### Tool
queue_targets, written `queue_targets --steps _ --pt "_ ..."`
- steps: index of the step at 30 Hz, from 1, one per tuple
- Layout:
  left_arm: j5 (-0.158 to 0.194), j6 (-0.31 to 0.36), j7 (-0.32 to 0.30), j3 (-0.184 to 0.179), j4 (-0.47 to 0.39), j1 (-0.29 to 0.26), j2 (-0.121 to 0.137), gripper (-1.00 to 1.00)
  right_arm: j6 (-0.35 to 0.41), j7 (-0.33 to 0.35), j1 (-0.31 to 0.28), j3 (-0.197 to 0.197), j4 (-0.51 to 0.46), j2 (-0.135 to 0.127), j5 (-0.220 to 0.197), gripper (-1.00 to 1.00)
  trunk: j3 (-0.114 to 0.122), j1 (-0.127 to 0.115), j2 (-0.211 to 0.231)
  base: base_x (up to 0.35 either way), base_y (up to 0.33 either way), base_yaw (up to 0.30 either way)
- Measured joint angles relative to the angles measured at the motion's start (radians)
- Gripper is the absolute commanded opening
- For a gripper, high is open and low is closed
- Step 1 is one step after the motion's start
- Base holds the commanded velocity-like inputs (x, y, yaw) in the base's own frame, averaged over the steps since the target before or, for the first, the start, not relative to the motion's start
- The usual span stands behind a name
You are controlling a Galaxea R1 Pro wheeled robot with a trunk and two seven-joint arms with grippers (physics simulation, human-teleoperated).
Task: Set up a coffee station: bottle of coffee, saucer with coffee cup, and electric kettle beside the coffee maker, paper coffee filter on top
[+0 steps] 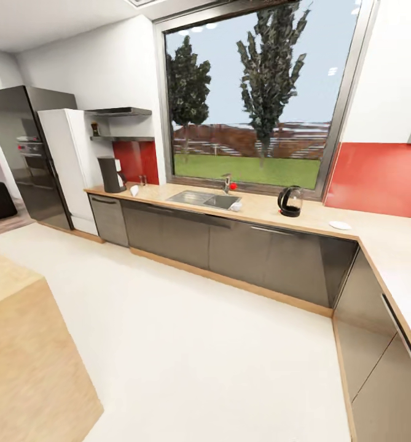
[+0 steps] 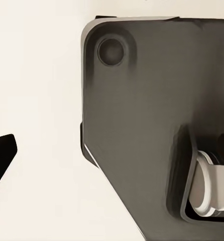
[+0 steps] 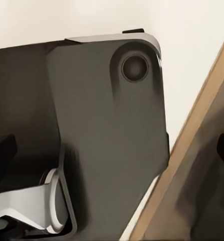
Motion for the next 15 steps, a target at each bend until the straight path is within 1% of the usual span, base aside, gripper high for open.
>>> queue_targets --steps 10,12,15 --pt "0.000 0.000 0.000 0.000 0.000 0.000 0.000 1.00 0.000 0.000 0.000 0.002 0.000 0.003 0.001 1.00 0.033 -0.038 0.070 0.000 0.000 -0.257" --pt "0.000 0.000 0.000 0.000 0.000 0.000 0.000 1.00 0.000 0.000 0.000 0.002 0.000 0.004 0.001 1.00 0.041 -0.046 0.084 0.000 0.000 -0.152" --pt "0.000 0.000 0.000 0.000 0.000 0.000 0.000 1.00 0.000 0.000 0.000 0.002 0.000 0.004 0.001 1.00 0.055 -0.058 0.105 0.000 0.000 -0.050"
